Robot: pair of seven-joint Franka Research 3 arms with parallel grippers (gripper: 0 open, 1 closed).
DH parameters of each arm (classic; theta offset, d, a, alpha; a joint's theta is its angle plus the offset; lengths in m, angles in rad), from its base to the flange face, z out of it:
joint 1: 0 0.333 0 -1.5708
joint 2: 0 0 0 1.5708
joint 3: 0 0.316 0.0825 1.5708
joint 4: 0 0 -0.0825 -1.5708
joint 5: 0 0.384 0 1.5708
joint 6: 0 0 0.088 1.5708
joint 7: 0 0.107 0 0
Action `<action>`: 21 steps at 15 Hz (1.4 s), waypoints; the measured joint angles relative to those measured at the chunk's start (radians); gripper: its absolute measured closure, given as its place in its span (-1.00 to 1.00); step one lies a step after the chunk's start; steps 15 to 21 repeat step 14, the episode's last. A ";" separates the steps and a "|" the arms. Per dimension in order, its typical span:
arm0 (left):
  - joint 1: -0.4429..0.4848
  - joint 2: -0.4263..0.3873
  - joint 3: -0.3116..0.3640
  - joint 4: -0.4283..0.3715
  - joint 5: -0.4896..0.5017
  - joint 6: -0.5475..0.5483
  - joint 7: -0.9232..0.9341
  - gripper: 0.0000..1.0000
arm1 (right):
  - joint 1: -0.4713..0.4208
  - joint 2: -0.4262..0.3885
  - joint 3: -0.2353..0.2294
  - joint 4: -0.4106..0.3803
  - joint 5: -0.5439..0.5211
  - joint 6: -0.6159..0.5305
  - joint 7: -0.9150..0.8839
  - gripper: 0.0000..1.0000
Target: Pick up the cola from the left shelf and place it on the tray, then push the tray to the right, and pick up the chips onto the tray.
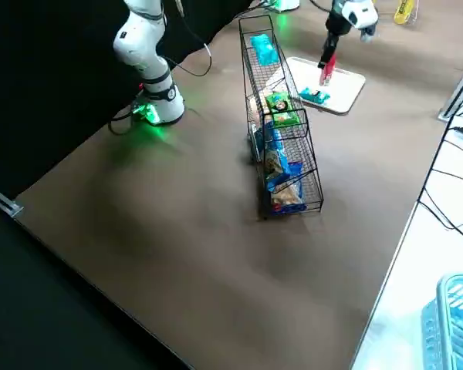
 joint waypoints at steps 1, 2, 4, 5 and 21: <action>0.001 0.000 0.000 0.000 0.000 0.000 0.006 -1.00 | -0.032 -0.040 -0.001 0.000 -0.001 -0.023 -0.004 -1.00; 0.001 0.000 0.000 -0.001 0.000 0.000 0.008 -1.00 | -0.066 -0.078 -0.002 0.000 -0.002 -0.047 -0.007 -1.00; 0.001 0.000 0.000 -0.003 0.000 0.000 0.003 -1.00 | -0.146 -0.174 -0.004 -0.001 -0.014 -0.092 -0.010 -1.00; 0.002 0.000 0.000 -0.003 0.000 0.000 0.003 -1.00 | -0.163 -0.202 -0.004 -0.002 -0.020 -0.096 -0.010 -1.00; -0.055 0.001 -0.022 -0.007 0.090 0.000 0.020 -1.00 | -0.202 -0.330 -0.004 -0.062 -0.098 -0.081 -0.009 -1.00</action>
